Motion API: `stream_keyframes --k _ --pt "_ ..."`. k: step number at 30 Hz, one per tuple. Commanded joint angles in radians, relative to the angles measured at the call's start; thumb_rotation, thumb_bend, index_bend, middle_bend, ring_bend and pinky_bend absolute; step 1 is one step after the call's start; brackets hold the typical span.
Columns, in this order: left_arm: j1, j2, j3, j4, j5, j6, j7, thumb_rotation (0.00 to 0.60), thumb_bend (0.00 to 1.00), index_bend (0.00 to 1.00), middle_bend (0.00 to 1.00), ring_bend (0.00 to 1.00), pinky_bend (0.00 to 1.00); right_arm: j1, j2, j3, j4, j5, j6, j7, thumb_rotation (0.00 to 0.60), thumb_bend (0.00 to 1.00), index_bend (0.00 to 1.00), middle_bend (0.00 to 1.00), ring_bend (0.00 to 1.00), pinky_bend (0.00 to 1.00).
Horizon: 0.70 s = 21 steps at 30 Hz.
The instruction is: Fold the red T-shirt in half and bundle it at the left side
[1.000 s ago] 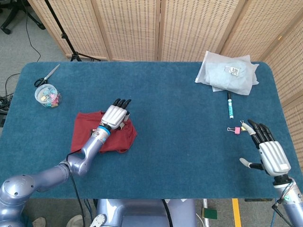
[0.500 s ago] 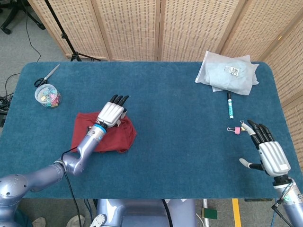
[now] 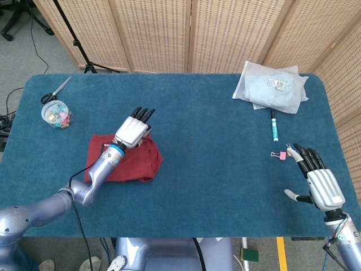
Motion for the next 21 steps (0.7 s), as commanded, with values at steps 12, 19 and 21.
stream_keyframes --k 12,19,21 --pt "-0.037 -0.040 0.009 0.094 0.046 -0.008 0.013 0.600 0.39 0.69 0.00 0.00 0.00 0.002 0.000 0.002 0.004 0.006 -0.006 0.004 0.600 0.00 0.00 0.00 0.00 0.00" --pt "-0.052 -0.065 0.016 0.135 0.058 -0.024 0.020 0.600 0.35 0.69 0.00 0.00 0.00 0.003 -0.001 0.004 0.007 0.012 -0.009 0.003 0.600 0.00 0.00 0.00 0.00 0.00" --pt "-0.055 -0.074 0.018 0.148 0.059 -0.033 0.020 0.600 0.34 0.69 0.00 0.00 0.00 0.004 -0.002 0.004 0.008 0.014 -0.012 0.003 0.600 0.00 0.00 0.00 0.00 0.00"
